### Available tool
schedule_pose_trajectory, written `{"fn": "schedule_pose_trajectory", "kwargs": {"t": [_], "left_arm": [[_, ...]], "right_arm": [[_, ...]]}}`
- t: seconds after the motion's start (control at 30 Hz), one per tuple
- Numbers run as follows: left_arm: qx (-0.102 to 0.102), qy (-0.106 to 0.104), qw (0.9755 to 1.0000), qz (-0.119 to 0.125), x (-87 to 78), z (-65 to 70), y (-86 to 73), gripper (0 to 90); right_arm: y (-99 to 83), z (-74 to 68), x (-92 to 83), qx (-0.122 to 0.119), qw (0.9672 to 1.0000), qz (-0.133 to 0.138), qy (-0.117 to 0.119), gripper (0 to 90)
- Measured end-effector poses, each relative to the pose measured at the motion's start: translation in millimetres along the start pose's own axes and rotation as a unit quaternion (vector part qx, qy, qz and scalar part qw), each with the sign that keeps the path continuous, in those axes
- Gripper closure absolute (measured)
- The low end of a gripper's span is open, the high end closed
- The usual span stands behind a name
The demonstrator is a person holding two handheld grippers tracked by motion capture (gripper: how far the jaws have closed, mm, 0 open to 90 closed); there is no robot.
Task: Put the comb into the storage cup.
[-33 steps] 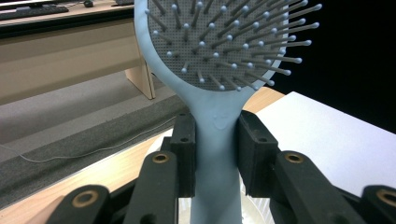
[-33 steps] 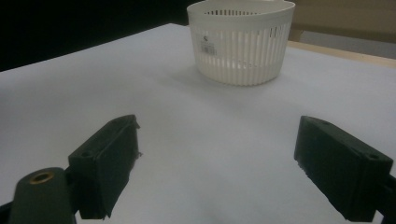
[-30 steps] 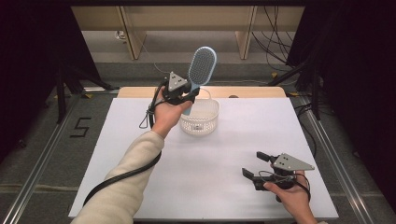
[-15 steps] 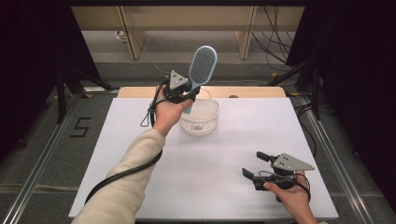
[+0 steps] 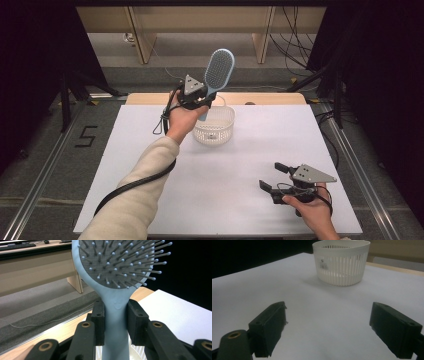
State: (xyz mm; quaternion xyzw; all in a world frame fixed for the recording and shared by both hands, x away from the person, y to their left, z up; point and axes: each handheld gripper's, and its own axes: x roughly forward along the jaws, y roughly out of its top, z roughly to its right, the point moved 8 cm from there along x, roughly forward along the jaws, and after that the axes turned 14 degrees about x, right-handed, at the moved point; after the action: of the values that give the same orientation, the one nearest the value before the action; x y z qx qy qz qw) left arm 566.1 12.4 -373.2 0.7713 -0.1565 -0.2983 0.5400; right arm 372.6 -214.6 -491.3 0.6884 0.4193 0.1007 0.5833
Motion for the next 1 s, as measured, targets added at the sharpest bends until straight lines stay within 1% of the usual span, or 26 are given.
{"fn": "schedule_pose_trajectory", "kwargs": {"t": [0.3,0.67,0.93,1.0], "left_arm": [[0.004,-0.003,1.0,0.0,3.3,2.6,0.3,69.9],[0.005,-0.005,1.0,-0.001,6.7,1.9,-2.7,69.9],[0.003,-0.006,1.0,-0.005,9.9,0.5,-9.4,69.9],[0.003,-0.009,0.9999,-0.006,10.8,0.6,-11.3,69.9]], "right_arm": [[0.1,-0.2,-0.2,0.0,1.0,0.0,0.0,14.6],[0.0,-0.1,-0.1,0.0,1.0,0.0,0.0,14.7],[0.1,0.0,0.3,0.0,1.0,0.001,0.002,14.6],[0.1,0.0,0.1,-0.001,1.0,0.0,0.0,14.6]]}}
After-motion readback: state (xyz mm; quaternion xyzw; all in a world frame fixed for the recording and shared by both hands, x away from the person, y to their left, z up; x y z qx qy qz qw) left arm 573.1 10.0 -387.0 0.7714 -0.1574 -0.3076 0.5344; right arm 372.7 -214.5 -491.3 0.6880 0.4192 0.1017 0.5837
